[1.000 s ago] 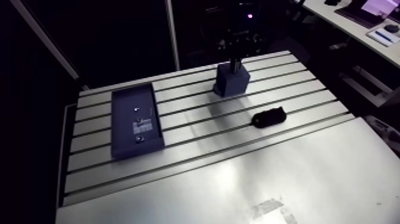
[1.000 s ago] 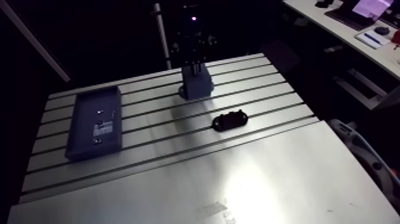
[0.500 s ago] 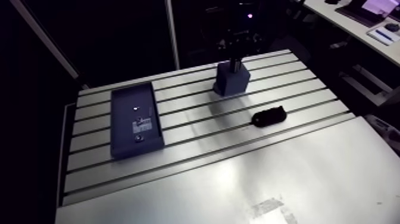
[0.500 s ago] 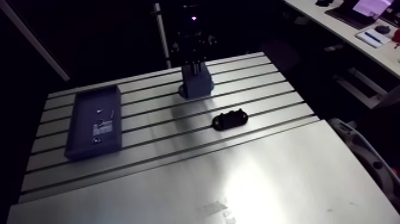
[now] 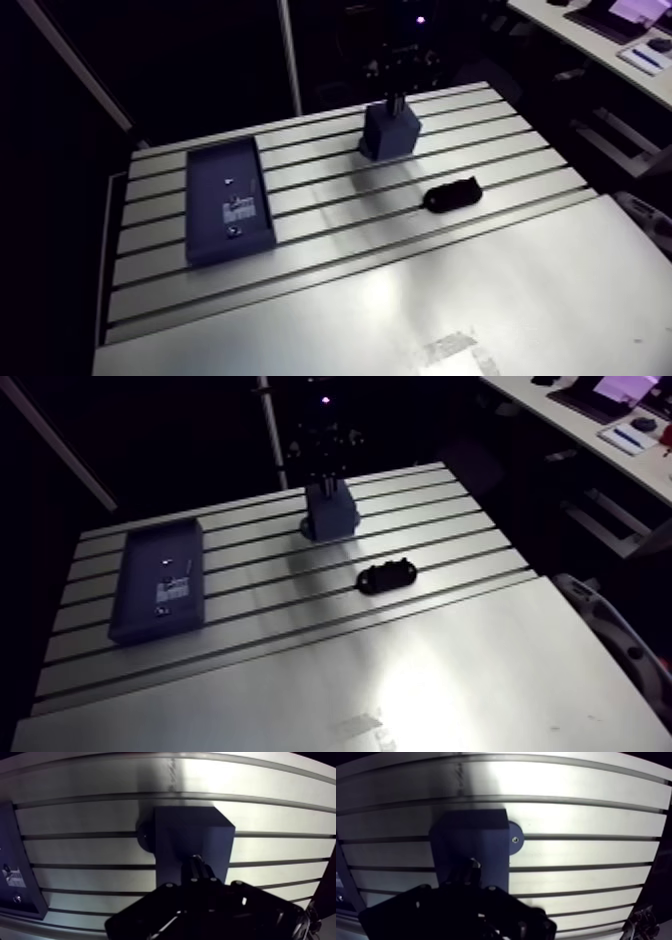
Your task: Pick up the M10 bolt and insert it into the hex recess until seated.
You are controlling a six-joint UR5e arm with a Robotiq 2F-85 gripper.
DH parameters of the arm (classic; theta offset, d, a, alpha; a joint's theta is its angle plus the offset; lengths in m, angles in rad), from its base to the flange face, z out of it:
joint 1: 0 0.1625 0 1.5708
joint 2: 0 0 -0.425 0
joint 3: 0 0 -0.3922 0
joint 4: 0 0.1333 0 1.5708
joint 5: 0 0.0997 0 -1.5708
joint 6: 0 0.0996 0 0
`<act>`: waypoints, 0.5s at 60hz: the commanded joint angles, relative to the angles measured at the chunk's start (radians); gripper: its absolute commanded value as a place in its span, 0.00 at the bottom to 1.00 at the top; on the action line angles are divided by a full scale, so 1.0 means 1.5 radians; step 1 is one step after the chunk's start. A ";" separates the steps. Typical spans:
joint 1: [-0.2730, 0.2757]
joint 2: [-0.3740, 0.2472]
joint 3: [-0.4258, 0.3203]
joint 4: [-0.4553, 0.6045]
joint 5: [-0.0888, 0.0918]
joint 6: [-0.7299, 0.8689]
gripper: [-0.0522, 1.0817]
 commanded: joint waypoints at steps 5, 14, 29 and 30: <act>0.003 -0.012 -0.004 0.018 -0.002 -0.001 1.00; 0.002 -0.029 -0.006 0.039 -0.002 0.000 1.00; 0.000 -0.052 -0.008 0.067 -0.002 0.000 0.77; 0.000 -0.052 -0.008 0.067 -0.002 0.000 0.77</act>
